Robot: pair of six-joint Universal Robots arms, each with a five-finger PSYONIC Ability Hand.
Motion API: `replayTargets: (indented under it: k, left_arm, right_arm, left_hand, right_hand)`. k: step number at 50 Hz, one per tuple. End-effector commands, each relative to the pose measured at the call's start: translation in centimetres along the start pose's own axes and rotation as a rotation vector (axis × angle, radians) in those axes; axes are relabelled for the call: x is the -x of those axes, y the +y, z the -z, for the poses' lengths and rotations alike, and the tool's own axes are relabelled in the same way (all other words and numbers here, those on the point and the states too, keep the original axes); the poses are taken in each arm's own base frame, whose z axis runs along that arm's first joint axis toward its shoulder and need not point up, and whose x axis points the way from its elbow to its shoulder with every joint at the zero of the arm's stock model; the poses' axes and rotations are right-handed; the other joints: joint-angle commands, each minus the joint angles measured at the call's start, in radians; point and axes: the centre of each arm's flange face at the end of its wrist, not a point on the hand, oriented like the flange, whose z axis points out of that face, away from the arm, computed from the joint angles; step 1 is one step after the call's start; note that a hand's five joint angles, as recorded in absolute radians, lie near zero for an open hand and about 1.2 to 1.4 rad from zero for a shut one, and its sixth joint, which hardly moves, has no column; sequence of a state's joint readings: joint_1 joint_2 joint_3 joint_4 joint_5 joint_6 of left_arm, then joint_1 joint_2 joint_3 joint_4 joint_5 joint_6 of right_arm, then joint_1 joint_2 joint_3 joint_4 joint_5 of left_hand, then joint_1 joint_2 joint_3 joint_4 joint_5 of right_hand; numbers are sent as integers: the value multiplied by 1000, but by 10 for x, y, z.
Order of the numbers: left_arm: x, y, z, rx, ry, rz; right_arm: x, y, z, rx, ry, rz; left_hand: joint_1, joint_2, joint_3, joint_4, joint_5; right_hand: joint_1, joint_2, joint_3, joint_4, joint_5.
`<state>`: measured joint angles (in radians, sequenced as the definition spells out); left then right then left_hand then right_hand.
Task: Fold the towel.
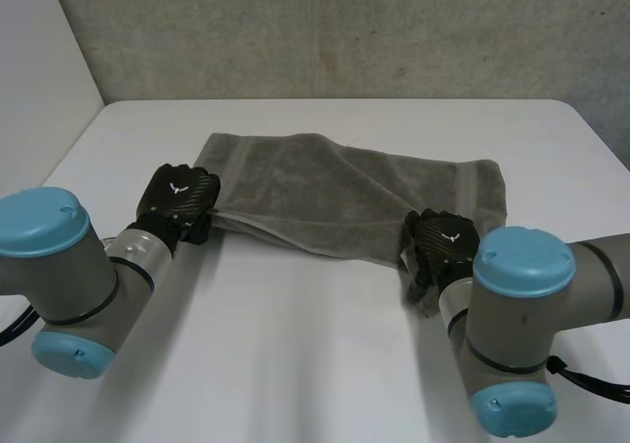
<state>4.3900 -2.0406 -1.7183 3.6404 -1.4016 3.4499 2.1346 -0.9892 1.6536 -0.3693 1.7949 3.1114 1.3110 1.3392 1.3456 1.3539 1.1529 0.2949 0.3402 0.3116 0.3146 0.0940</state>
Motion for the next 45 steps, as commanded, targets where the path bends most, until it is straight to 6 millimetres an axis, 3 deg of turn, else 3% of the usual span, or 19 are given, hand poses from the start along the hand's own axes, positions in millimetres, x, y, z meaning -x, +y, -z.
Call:
replayTargets:
  k: [1, 15, 25, 30, 32, 39, 44, 45]
  left_arm:
    - [0, 1, 0, -1, 1, 0]
    - [1, 0, 1, -1, -3, -1]
    - [0, 0, 1, 3, -1, 1]
    - [1, 0, 2, 2, -3, 0]
    - [1, 0, 2, 4, -3, -1]
    - [1, -1, 2, 3, -5, 0]
    - [4, -1, 3, 5, -13, 0]
    - [4, -1, 3, 5, -13, 0]
  right_arm:
    - [0, 3, -11, -80, 63, 5]
    - [-17, -16, -9, -138, 140, 72]
    - [-54, -29, -8, -150, 223, 51]
    - [-62, -26, -9, -135, 225, 50]
    - [-62, -22, -8, -123, 205, 51]
    - [-65, -25, -4, -113, 167, 53]
    - [-59, -25, -3, -83, 59, 62]
    - [-58, -28, -3, -77, 17, 69]
  left_hand:
    - [85, 57, 51, 42, 69]
    - [85, 57, 51, 42, 69]
    - [85, 57, 51, 42, 69]
    - [85, 57, 51, 42, 69]
    - [85, 57, 51, 42, 69]
    - [85, 57, 51, 42, 69]
    - [85, 57, 51, 42, 69]
    - [85, 57, 51, 42, 69]
  right_hand:
    - [-34, -79, -50, -53, -7]
    - [-22, -67, -39, -42, 4]
    - [37, -9, 20, 17, 63]
    - [239, 194, 223, 220, 266]
    - [482, 436, 465, 462, 508]
    - [553, 508, 536, 533, 579]
    - [873, 828, 857, 854, 900]
    - [1045, 1000, 1028, 1025, 1071]
